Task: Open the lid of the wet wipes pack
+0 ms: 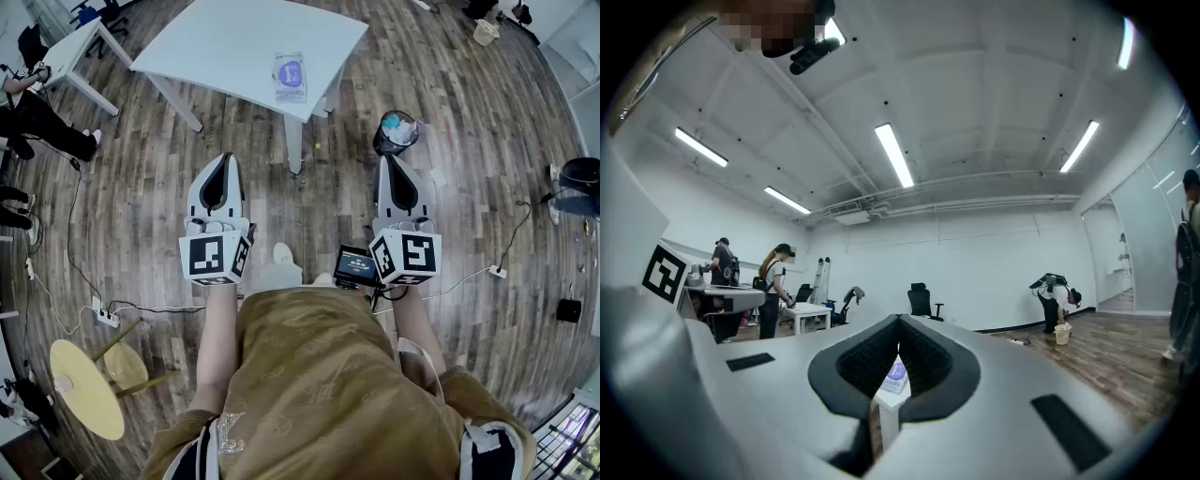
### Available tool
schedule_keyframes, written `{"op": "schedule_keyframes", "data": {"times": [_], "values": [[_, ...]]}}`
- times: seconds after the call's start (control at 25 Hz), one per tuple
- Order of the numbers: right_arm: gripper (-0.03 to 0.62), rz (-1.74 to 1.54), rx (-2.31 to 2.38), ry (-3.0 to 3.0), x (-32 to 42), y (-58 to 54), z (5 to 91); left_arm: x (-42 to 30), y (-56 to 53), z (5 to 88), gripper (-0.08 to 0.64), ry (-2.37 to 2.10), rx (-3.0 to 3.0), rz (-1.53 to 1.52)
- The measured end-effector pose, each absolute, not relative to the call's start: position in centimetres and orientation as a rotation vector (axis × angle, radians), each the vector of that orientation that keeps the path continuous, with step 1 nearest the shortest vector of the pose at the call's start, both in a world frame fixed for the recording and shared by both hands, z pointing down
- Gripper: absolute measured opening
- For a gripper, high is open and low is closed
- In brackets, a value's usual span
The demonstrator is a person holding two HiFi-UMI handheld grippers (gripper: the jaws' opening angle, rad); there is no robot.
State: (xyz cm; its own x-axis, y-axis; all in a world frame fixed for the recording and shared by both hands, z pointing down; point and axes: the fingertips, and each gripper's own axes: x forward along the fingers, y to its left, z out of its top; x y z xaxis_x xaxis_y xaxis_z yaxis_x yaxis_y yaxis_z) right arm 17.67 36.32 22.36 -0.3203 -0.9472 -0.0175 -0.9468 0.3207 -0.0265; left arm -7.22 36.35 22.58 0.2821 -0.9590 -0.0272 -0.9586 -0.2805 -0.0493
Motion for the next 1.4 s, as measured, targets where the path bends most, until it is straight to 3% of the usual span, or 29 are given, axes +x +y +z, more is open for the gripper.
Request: {"op": "schedule_keyframes", "data": {"times": [1.4], "values": [[0.009, 0.001, -1.842, 2.453, 9.2, 26.2, 21.8, -13.2, 24.3, 24.6, 0.002, 1.755, -2.565, -0.053]]}}
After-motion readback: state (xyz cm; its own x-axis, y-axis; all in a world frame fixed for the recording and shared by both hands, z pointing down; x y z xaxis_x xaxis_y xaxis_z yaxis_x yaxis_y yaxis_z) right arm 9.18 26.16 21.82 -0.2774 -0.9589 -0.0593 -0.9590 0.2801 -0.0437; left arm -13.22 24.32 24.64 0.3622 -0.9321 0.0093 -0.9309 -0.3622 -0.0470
